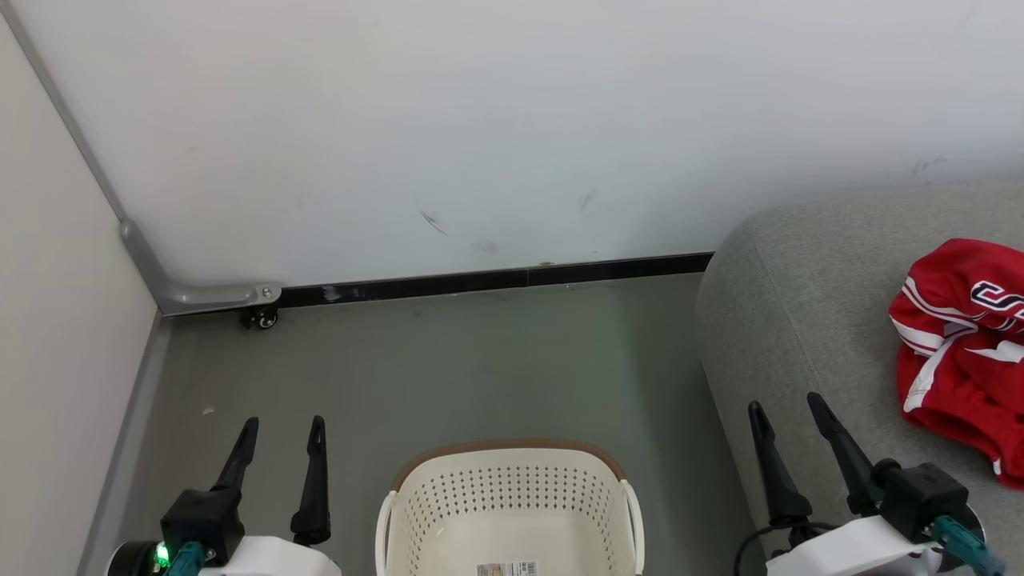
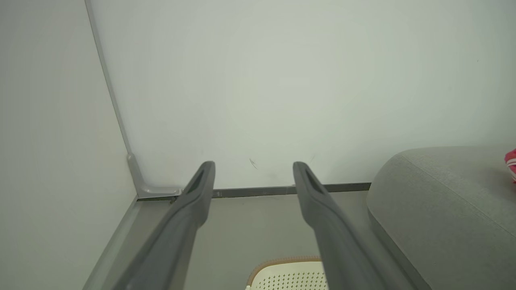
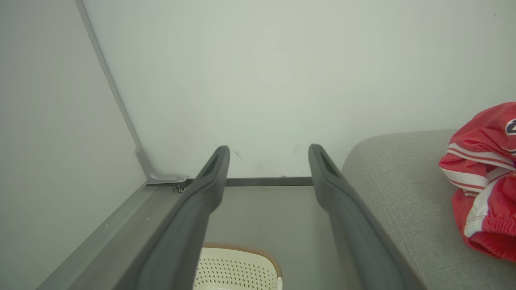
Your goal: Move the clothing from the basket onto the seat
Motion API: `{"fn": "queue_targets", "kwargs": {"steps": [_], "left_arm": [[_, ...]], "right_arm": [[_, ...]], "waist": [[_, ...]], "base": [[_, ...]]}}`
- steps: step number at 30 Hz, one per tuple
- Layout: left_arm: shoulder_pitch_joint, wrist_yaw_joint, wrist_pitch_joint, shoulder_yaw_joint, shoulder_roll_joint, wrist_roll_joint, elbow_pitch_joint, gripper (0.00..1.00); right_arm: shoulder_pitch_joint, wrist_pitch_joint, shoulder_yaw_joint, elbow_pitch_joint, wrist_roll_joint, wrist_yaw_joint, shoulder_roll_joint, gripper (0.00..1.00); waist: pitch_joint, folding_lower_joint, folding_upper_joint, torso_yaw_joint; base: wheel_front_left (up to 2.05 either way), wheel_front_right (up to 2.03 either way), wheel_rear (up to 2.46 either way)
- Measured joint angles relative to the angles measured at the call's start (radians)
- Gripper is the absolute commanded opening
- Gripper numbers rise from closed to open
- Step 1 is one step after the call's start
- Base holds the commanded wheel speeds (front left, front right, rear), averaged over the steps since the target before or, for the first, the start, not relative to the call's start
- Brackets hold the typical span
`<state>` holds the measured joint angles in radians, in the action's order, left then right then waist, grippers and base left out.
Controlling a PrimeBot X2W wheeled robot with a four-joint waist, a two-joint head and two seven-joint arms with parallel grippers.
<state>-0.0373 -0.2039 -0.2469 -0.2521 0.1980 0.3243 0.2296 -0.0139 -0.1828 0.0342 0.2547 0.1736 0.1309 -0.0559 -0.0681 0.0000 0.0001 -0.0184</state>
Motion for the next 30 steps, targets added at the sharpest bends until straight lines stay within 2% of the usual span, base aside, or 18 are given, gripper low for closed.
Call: {"fn": "queue_targets", "kwargs": {"steps": [30], "left_arm": [[-0.001,-0.011,0.000,-0.007,-0.005,-0.013,0.000,1.00]], "right_arm": [[-0.013,0.026,-0.031,-0.086,-0.009,0.000,0.008,1.00]], "waist": [[0.020,0.0000,0.0000,0.027]], "base": [[0.00,0.00,0.00]]}}
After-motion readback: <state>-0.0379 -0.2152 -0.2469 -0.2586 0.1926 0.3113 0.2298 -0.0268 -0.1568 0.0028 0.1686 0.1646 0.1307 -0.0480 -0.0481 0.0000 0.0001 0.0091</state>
